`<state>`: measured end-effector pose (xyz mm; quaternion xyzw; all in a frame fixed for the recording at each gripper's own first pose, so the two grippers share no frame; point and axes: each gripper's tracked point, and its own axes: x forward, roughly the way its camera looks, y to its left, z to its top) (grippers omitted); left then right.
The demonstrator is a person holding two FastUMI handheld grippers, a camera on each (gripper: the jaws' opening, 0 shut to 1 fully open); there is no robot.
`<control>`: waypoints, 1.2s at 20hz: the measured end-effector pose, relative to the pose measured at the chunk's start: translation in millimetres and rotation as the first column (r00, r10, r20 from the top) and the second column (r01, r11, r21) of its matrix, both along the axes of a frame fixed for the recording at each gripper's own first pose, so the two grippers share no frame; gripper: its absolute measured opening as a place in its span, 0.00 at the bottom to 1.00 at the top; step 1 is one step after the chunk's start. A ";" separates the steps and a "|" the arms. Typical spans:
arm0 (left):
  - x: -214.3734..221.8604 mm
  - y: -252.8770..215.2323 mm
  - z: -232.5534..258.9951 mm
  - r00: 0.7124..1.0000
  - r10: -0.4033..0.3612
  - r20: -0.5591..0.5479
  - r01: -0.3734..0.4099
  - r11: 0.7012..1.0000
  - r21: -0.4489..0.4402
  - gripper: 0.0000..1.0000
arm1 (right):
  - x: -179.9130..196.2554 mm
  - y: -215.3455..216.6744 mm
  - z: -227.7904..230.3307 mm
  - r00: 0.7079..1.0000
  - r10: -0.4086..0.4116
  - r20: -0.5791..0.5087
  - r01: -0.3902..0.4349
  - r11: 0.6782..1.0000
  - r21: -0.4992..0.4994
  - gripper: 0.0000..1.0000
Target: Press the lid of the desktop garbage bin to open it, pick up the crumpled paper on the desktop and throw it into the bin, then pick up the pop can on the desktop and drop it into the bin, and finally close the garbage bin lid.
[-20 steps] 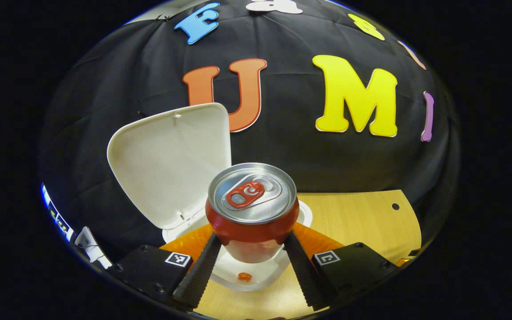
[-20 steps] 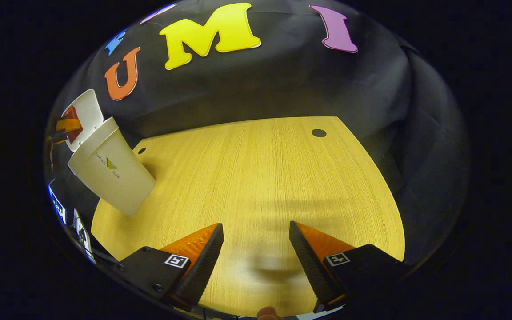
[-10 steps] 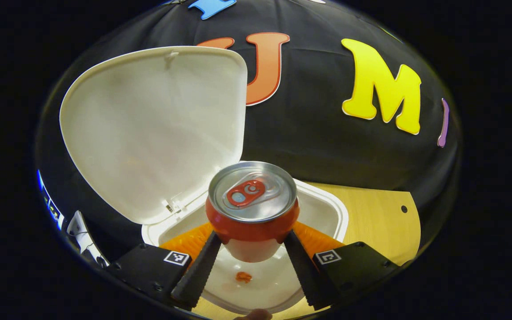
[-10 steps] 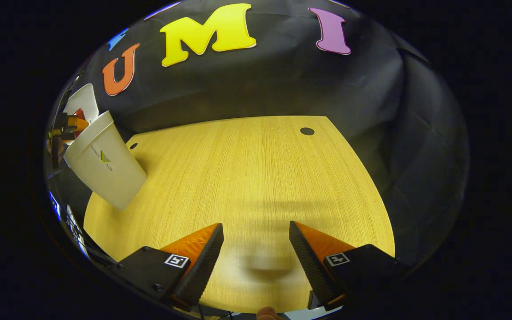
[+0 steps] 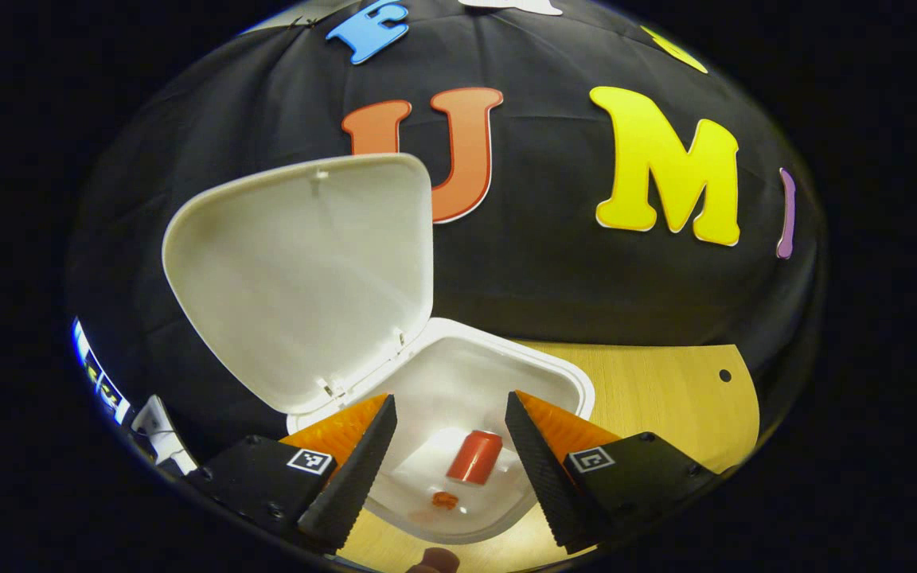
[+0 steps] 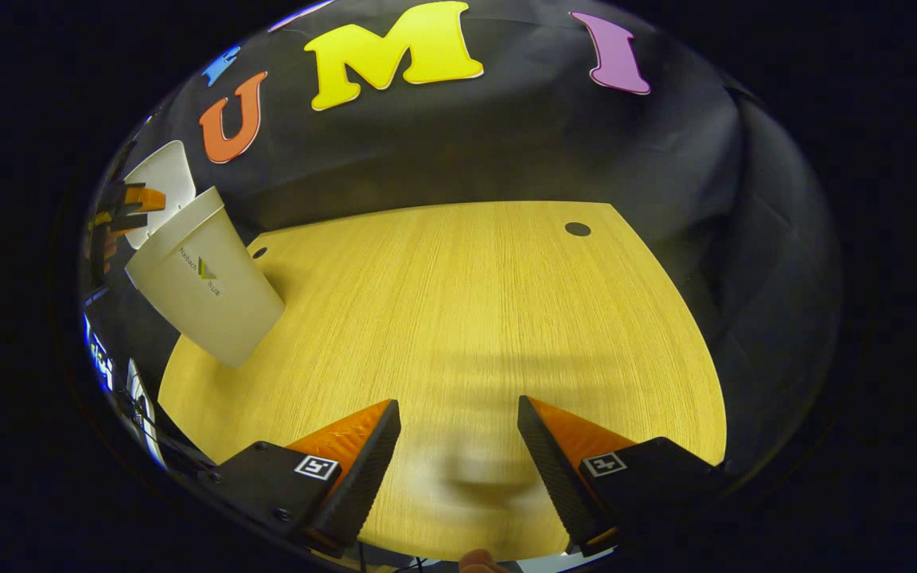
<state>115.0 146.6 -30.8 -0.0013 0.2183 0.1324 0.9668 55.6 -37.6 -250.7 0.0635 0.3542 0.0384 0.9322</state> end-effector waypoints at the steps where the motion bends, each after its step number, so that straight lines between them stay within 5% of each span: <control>1: -1.4 -0.5 16.6 1.000 -0.001 0.025 0.000 1.000 0.030 0.92 | 0.9 2.0 -0.1 1.000 0.010 0.001 -0.010 1.000 0.006 0.95; 6: -1.2 10.0 99.9 0.991 0.043 0.128 -0.060 0.990 0.130 0.95 | -0.3 6.6 0.6 0.996 0.085 -0.005 -0.085 0.996 0.010 0.95; 12: 18.3 65.9 171.2 0.950 0.203 0.237 -0.220 0.974 0.046 0.95 | -2.8 7.8 -3.7 0.993 0.113 -0.026 -0.113 0.994 -0.002 0.95; 19: 47.8 124.6 129.6 0.908 0.398 0.129 -0.384 0.915 -0.121 0.95 | -4.8 3.0 -4.6 0.994 0.106 -0.026 -0.106 0.994 0.005 0.95; 24: 62.6 109.7 113.2 0.916 0.389 0.094 -0.369 0.912 -0.178 0.95 | -5.5 -5.1 -8.6 0.995 0.092 -0.032 -0.093 0.996 -0.007 0.95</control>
